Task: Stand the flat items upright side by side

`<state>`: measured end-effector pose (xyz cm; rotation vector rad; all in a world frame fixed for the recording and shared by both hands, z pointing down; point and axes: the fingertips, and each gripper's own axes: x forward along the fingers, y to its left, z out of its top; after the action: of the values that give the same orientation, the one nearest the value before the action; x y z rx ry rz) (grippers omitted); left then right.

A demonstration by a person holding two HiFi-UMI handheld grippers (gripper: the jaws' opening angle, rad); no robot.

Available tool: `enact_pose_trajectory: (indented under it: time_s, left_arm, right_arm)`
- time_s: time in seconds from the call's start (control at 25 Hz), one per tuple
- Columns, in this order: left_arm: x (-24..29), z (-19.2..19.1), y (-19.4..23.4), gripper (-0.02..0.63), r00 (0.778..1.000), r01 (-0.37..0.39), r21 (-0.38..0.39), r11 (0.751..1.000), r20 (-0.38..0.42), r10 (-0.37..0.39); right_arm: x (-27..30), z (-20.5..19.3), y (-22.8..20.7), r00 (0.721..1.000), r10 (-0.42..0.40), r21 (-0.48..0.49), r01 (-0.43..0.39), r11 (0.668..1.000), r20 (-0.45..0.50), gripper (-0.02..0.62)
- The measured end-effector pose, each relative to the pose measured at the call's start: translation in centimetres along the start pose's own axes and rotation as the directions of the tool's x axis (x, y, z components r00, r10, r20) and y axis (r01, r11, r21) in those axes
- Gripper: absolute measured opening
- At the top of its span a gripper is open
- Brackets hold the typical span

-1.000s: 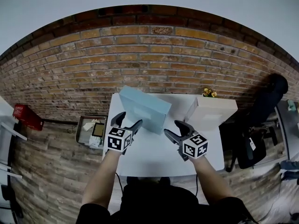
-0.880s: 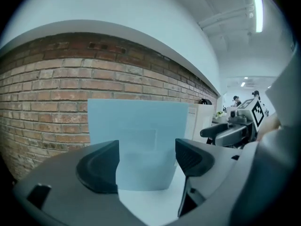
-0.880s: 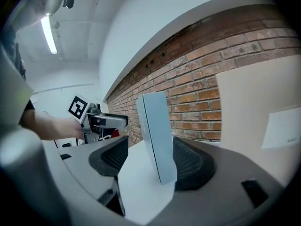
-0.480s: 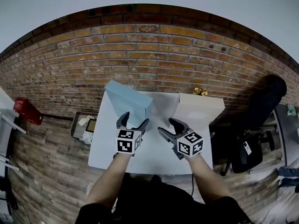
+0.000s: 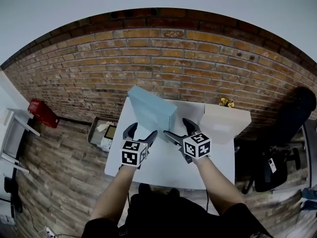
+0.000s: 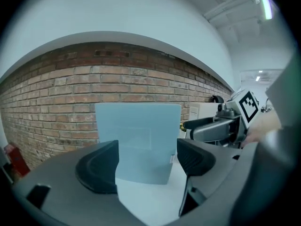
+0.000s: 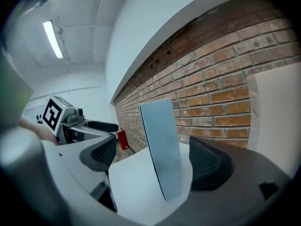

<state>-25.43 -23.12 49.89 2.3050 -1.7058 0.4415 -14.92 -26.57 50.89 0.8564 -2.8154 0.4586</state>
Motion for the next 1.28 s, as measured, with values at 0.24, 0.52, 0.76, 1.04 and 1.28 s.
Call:
enact_pose_trajectory:
  time_s: [0.24,0.52,0.76,1.04,1.28]
  left_arm:
    - [-0.8,0.0,3.9,0.399,0.999,0.051,-0.004,0.999,-0.001,-0.051]
    - [0.4,-0.1,8.8,0.4,0.979,0.202,0.032,0.979,-0.01,-0.202]
    - [2.7,0.3,11.7,0.431,0.961,0.276,0.106,0.955,-0.029,-0.275]
    - [4.1,0.9,8.3,0.431,0.873,0.486,0.173,0.856,-0.045,-0.486]
    - [4.8,1.3,3.0,0.423,0.776,0.628,0.192,0.754,-0.079,-0.626]
  right_arm:
    - [3.8,1.2,-0.9,0.997,-0.072,0.007,0.072,0.997,-0.005,0.477]
    - [5.7,1.4,-1.0,0.984,-0.177,-0.012,0.177,0.984,0.001,0.364]
    - [4.1,0.8,0.3,0.986,-0.169,-0.037,0.169,0.985,-0.006,0.327]
    - [-0.5,-0.8,1.8,0.992,-0.115,-0.078,0.11,0.991,-0.055,0.322]
    - [-4.5,-1.5,0.8,0.994,-0.093,-0.077,0.089,0.993,-0.053,0.321]
